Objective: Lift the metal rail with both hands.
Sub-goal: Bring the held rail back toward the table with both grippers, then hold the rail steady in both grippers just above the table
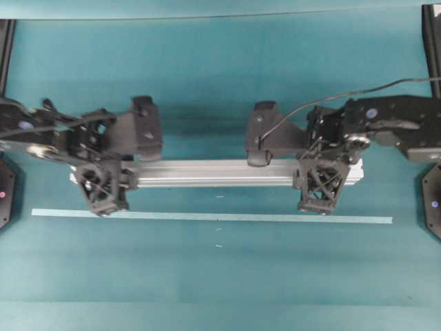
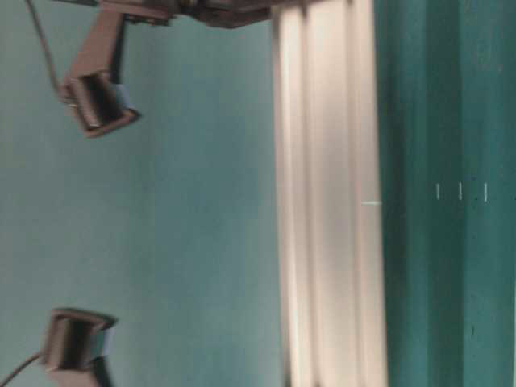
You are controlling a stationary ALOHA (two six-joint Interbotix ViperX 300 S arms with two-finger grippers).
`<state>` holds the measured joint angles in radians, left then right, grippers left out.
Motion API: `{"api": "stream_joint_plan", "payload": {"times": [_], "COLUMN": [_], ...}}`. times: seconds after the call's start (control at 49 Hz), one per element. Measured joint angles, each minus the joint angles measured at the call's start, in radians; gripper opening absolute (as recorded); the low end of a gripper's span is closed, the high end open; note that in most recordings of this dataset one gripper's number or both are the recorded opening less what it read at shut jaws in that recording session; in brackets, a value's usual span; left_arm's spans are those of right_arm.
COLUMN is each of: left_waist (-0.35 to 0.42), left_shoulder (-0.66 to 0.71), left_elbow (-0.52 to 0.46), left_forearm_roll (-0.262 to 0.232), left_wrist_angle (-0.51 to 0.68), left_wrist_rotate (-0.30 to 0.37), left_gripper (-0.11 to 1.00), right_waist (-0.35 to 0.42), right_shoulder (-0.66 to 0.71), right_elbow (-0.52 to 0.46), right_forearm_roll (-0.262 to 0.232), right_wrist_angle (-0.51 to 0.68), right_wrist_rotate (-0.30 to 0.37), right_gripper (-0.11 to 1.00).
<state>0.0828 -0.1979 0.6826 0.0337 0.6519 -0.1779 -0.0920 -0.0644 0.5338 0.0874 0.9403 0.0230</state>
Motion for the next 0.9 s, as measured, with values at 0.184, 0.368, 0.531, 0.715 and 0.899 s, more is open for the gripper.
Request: {"api": "stream_joint_plan", "payload": {"times": [0.184,0.368,0.531,0.715,0.899], "left_waist": [-0.002,-0.002,-0.005,-0.023,-0.040], "left_shoulder": [0.069,0.091,0.101,0.110,0.132], "left_elbow": [0.003,0.003,0.026,0.058,0.066], "left_forearm_roll": [0.000,0.000,0.000,0.000,0.000], "left_wrist_angle": [-0.035,-0.049,-0.084,-0.147,-0.163], "left_wrist_rotate": [0.000,0.000,0.002,0.000,0.000], "left_gripper": [0.32,0.32,0.32,0.32,0.32], "right_waist": [0.021,0.029,0.041,0.060,0.077], "right_shoulder": [0.031,0.035,0.037,0.049,0.057], "right_elbow": [0.029,0.052,0.075,0.101,0.123], "right_forearm_roll": [0.000,0.005,0.011,0.031,0.035], "right_wrist_angle": [-0.043,-0.077,-0.123,-0.175,-0.219], "right_wrist_rotate": [0.020,0.026,0.032,0.043,0.058], "right_gripper": [0.39,0.39,0.39,0.39,0.39]}}
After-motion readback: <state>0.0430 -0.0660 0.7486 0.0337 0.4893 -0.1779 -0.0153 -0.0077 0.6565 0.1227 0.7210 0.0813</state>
